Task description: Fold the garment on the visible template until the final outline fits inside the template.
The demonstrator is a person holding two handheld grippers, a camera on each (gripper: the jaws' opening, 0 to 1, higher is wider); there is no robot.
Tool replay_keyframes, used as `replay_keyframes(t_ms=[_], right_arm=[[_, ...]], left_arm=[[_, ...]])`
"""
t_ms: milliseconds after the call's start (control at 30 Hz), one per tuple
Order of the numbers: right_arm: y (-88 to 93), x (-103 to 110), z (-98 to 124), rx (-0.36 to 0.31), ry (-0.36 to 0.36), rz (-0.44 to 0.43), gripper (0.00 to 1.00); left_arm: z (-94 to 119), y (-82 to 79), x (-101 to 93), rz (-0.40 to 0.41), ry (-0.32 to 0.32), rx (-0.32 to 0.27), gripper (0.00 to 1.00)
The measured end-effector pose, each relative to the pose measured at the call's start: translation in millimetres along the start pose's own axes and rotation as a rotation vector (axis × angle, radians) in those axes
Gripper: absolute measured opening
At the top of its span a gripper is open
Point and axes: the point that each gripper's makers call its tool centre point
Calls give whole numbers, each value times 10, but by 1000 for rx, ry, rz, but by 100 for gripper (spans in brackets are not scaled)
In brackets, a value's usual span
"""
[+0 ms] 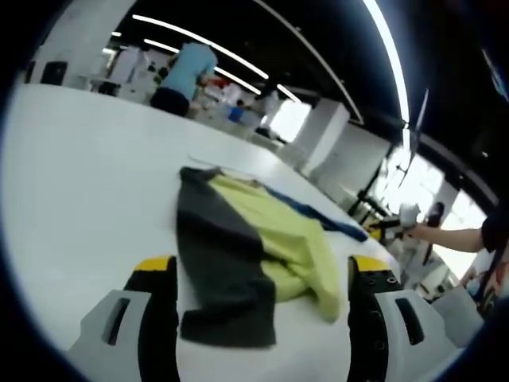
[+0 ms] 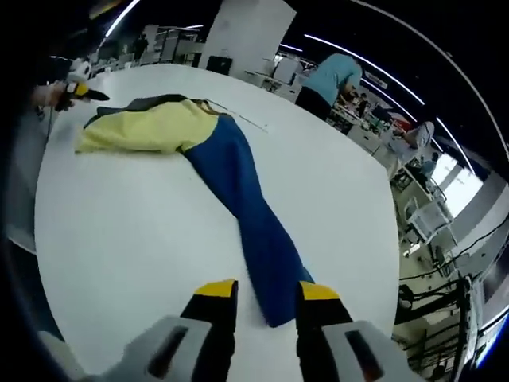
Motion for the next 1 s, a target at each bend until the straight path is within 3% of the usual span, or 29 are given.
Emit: replay_keyframes(t_ms=[133,267,300,467,567,1000], right_arm=[[75,-28,-9,25,5,20,23],[141,-65,-1,29,5,-21,23],[235,-210,-1,49,24,-4,22],[294,-263,-23,56,23,-16,18],[292,-166,-17,70,18,-4,15],[410,-162,-75,91,46,-4,1]], left_arm=[[18,7,7,5,-4,-2,85],[36,-2,35,6,-11,-5,85],[38,-5,37,6,-12,-6,85],[51,-22,55,2,-17,-9,85],[52,-24,58,6,-19,-11,85],[68,-49,49,9,-25,-14,84]])
Point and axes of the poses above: the point that each gripper's makers call its tool centre point, and the gripper's own axes: z roughly backward along the fingers, x roughly to its left, y roughly out of its underside, and after that the axes turned 5 degrees about -z, right-handed
